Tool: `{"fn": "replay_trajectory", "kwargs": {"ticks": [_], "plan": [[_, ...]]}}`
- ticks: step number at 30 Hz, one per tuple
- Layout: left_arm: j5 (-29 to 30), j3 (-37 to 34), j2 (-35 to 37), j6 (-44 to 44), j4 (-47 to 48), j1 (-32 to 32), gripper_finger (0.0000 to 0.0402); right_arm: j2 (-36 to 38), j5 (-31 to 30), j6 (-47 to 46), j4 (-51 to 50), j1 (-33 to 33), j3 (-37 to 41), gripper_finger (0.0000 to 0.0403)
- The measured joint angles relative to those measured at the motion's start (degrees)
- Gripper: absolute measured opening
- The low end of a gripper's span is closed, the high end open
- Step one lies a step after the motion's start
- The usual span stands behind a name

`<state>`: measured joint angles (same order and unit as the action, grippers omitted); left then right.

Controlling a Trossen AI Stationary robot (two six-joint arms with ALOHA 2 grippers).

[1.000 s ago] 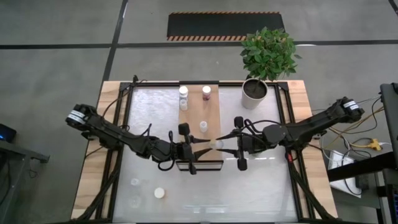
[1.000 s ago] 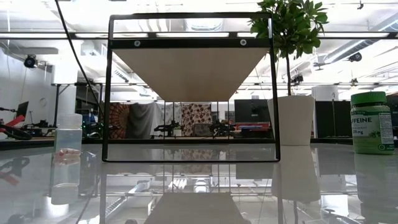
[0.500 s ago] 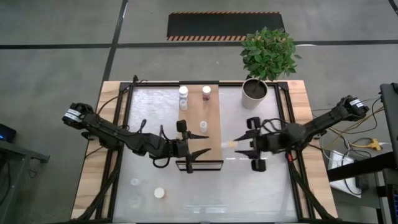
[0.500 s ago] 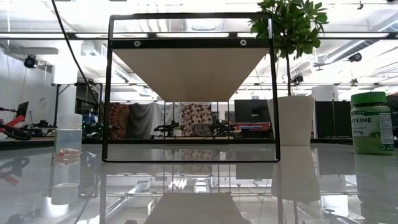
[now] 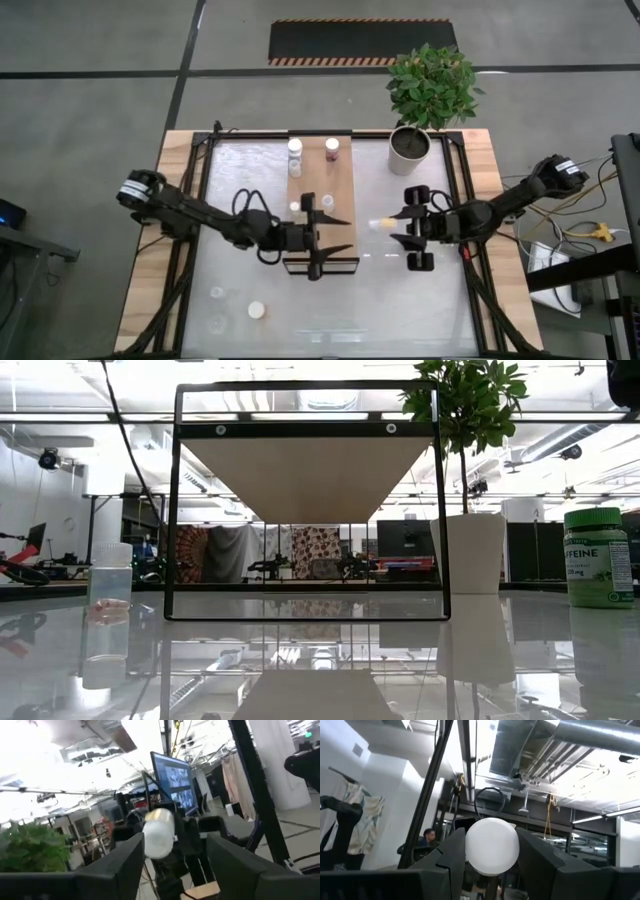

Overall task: Pick and place medicine bottles onto shelf by color
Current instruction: Put the transparent pill bottle on the shelf

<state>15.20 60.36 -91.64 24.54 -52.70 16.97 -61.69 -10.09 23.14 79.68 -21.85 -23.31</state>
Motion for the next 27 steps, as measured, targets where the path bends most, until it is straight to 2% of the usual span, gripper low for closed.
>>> {"fn": "replay_trajectory", "kwargs": {"ticks": [7,11,14,21,27], "plan": [[-1.76,2.93,-3.71,-5.37,-0.67,-3.04,0.0258,0.01,-0.06,-0.44,-0.10,0.00,0.00,0.0139],[-3.09,5.09,-5.67,-5.84,-0.95,-4.01,0.0271,-0.05,-0.36,-0.18,-0.30,0.00,0.02,0.0139],[-5.79,6.56,-7.45,-6.19,-1.00,-4.61,0.0272,-0.05,-0.38,-0.15,-0.48,0.00,0.03,0.0139],[-6.34,9.43,-10.35,-6.17,-1.03,-4.94,0.0269,0.04,-0.42,0.04,-0.99,0.00,0.07,0.0139],[-6.32,9.46,-10.47,-6.17,-1.05,-4.98,0.0225,0.04,-0.42,0.04,-1.43,0.00,0.07,0.0139]]}}
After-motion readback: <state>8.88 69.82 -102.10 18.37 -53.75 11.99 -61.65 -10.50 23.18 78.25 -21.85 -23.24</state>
